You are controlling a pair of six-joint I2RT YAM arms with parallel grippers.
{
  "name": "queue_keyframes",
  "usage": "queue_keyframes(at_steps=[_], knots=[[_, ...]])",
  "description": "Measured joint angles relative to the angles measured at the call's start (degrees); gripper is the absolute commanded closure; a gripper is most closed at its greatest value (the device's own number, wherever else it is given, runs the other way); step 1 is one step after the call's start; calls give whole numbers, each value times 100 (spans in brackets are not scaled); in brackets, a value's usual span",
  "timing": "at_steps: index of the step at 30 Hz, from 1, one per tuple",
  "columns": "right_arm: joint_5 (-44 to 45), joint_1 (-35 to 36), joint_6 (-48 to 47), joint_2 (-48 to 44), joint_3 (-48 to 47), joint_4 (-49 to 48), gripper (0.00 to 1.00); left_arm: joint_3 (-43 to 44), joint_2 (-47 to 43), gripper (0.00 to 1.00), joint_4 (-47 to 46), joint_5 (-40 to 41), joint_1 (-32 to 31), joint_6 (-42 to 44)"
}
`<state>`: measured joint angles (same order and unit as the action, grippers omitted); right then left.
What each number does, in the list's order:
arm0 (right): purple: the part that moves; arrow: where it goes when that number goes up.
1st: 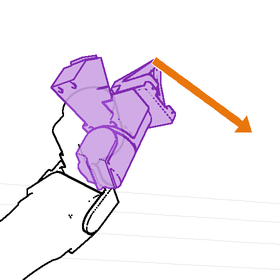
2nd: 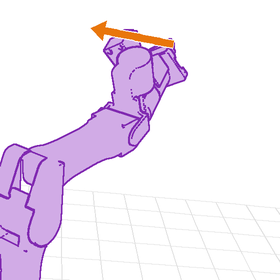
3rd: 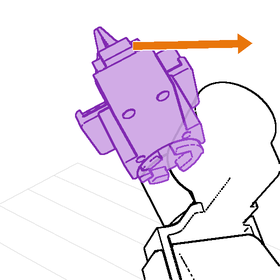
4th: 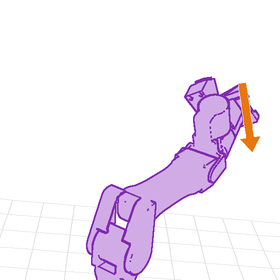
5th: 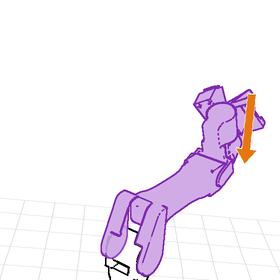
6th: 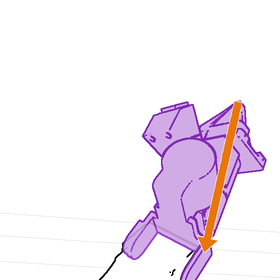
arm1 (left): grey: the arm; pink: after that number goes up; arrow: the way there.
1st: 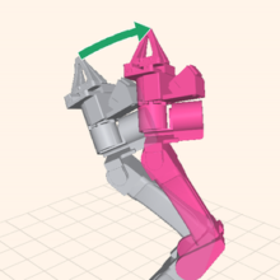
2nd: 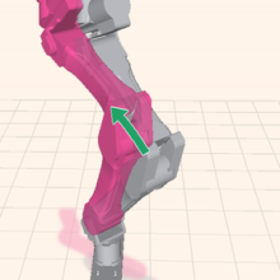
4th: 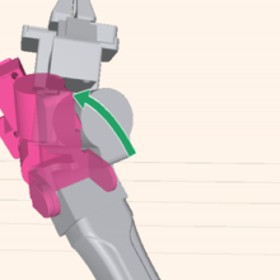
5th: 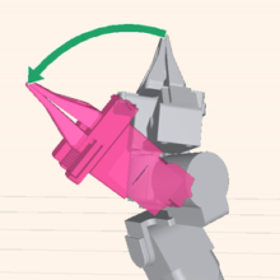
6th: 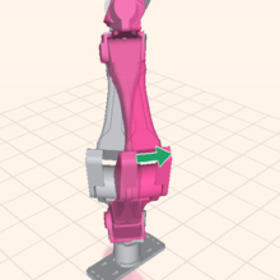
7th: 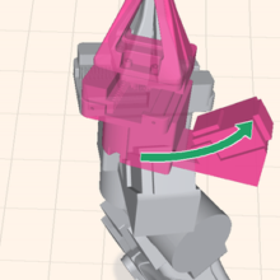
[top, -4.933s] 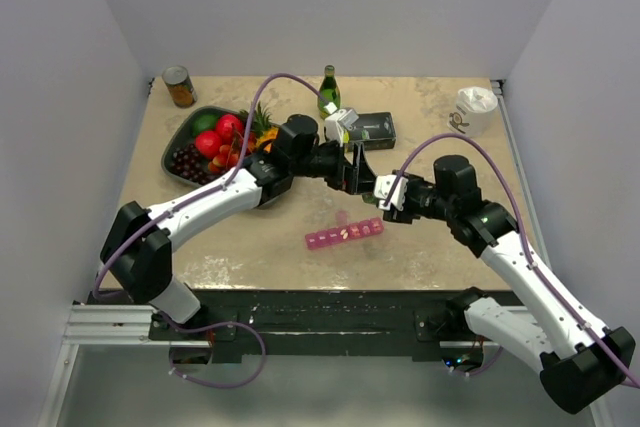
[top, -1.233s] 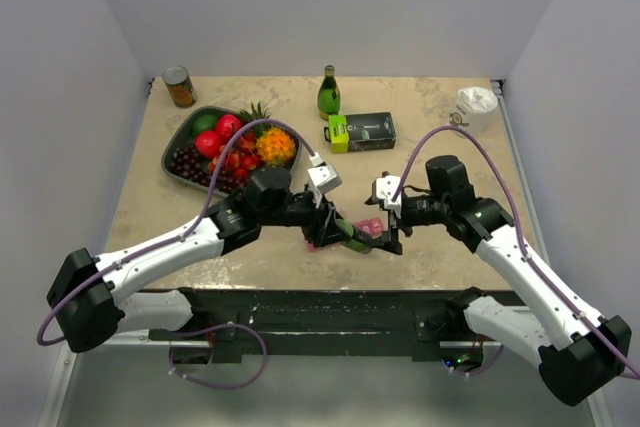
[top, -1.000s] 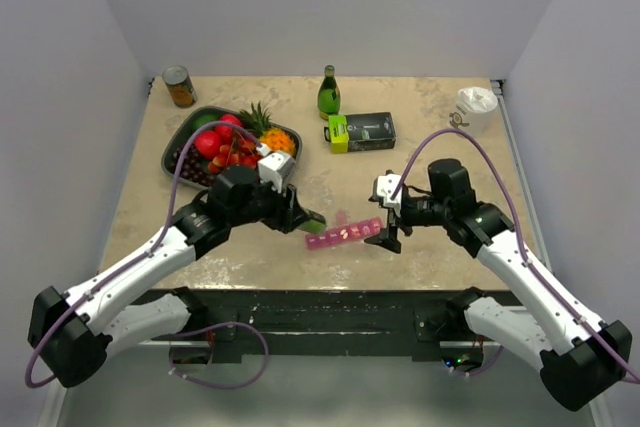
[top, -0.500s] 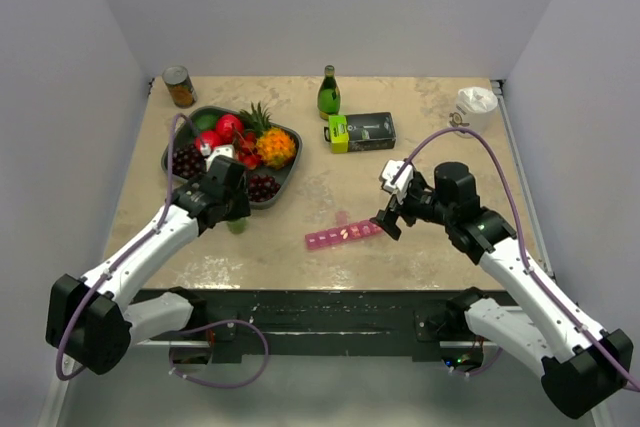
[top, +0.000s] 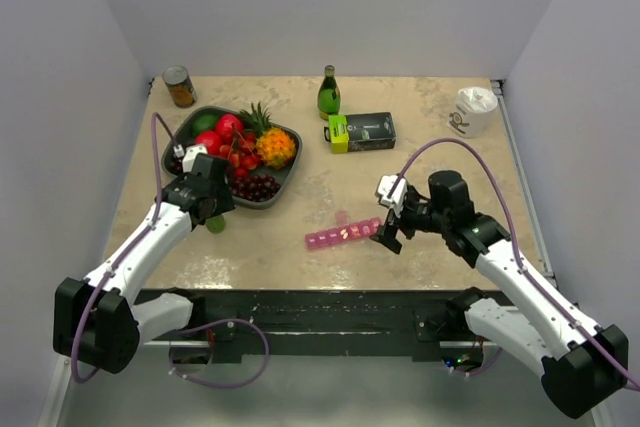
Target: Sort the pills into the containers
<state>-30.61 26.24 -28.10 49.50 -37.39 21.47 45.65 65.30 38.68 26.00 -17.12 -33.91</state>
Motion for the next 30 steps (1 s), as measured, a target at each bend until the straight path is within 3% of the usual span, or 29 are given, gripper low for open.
queue_keyframes(at_steps=[12, 15, 19, 22, 27, 30], knots=[[-422, 0, -1364, 636, -638, 905, 1, 321, -610, 18, 433, -98, 138, 140], [-693, 0, -2625, 785, -807, 1556, 1, 479, -1165, 21, 203, -861, 149, 732], [-787, 7, -3818, 1169, -975, 2149, 1, 479, -1766, 34, -424, -2914, 164, 1436], [-789, 7, -4323, 1814, -1368, 2490, 6, 382, -1550, 35, -1132, -4264, 83, 1593], [-984, 4, -4804, 3235, -2273, 3029, 1, -122, -719, 34, -2186, -4988, -734, 1432], [-1029, 7, -4588, 3648, -2105, 2621, 1, -343, -87, 34, -2857, -5180, -1106, 1189]])
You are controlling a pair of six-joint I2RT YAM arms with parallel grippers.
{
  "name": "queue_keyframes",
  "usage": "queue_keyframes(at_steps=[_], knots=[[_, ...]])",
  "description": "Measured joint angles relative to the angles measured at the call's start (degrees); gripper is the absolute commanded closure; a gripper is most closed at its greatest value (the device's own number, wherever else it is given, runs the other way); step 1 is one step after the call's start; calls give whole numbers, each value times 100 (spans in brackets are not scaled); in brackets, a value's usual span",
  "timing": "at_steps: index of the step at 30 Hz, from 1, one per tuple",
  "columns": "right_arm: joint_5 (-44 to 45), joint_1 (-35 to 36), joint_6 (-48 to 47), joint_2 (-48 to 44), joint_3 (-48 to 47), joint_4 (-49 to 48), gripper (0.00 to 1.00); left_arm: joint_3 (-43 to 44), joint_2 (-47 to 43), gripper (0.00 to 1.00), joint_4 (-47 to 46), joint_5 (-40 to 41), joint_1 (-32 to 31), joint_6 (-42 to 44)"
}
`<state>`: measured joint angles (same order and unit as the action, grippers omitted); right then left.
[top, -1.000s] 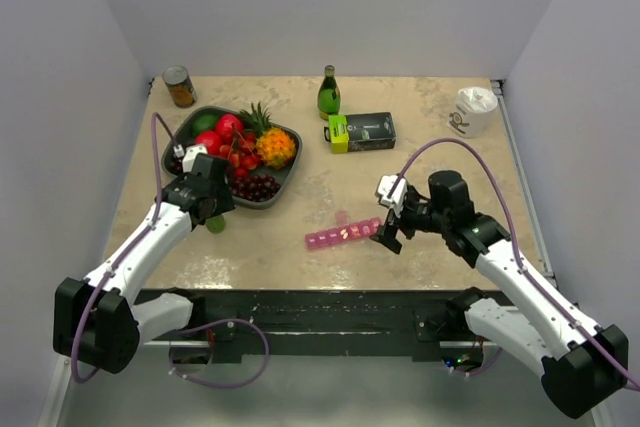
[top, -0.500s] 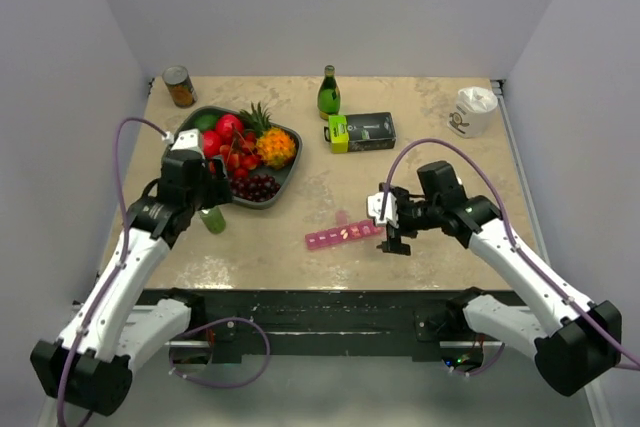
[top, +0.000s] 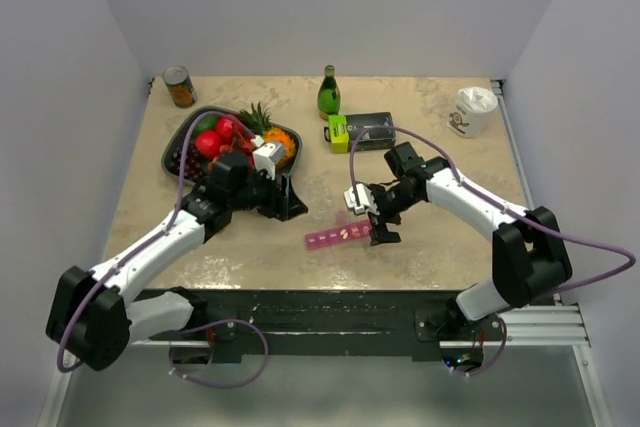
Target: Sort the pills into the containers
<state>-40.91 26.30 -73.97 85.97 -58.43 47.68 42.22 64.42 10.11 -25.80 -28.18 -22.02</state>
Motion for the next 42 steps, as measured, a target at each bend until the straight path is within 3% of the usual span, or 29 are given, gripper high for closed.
queue_keyframes(at_steps=[7, 14, 25, 29, 38, 42], knots=[[192, 0, 1150, -122, 1110, -1917, 3, -120, 1045, 34, -1425, -4, -39, -507], [426, -2, 1357, -11, 1307, -2761, 13, 26, 2197, 51, -2079, 33, -46, -789], [555, 11, 1049, 240, 1386, -2828, 31, 820, 3436, 59, -2297, 70, -396, -887], [588, 57, 920, 339, 1386, -2796, 50, 940, 3698, 67, -2295, 66, -459, -885], [608, 109, 855, 415, 1386, -2798, 61, 1095, 4070, 75, -2297, -59, -643, -890], [608, 114, 859, 415, 1386, -2800, 64, 1117, 4089, 84, -2350, -214, -726, -894]])
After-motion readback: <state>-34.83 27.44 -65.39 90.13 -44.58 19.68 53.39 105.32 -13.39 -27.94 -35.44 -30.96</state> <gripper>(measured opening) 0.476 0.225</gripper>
